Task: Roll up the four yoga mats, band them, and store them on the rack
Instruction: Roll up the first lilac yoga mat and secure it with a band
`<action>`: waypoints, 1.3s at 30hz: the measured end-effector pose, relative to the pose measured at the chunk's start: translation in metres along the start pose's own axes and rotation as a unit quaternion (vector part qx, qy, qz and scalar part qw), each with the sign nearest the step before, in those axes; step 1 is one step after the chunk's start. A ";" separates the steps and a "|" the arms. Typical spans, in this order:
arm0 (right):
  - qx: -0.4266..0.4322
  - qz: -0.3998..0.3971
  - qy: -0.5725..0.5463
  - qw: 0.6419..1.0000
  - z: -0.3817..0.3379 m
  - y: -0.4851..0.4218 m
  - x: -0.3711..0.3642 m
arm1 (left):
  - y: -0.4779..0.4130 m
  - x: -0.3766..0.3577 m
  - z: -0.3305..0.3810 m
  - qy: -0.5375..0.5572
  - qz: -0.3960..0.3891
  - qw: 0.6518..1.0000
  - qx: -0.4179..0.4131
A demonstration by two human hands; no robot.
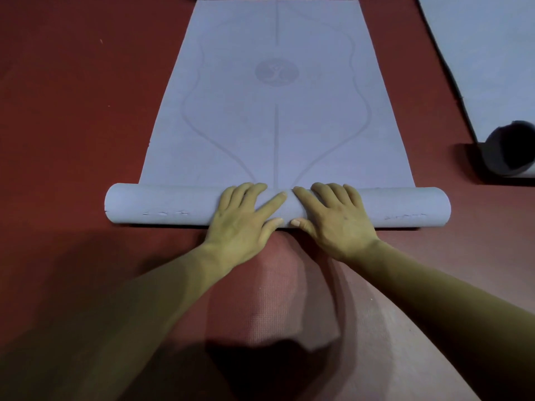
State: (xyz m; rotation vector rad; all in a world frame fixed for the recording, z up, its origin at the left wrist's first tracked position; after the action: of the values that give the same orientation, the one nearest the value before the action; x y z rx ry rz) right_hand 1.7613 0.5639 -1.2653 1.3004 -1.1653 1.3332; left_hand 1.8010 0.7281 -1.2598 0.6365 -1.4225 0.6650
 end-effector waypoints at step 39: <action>-0.063 0.012 -0.049 0.997 0.016 -0.027 -0.008 | -0.038 -0.004 -0.006 -0.005 0.099 0.995 0.012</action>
State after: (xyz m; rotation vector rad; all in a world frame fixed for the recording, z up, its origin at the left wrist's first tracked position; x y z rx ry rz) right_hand 1.7901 0.5515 -1.2720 1.2750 -1.3144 1.2034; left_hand 1.8331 0.7071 -1.2642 0.5217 -1.5007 0.8360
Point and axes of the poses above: each hand's wrist, its own y-axis away from the middle knuckle, its own x-axis out of the back of the hand, z = x × y, the point moved 7 cm from there along -y, towards the middle knuckle, and after that the axes turned 10 degrees about -z, right-handed, at the moved point
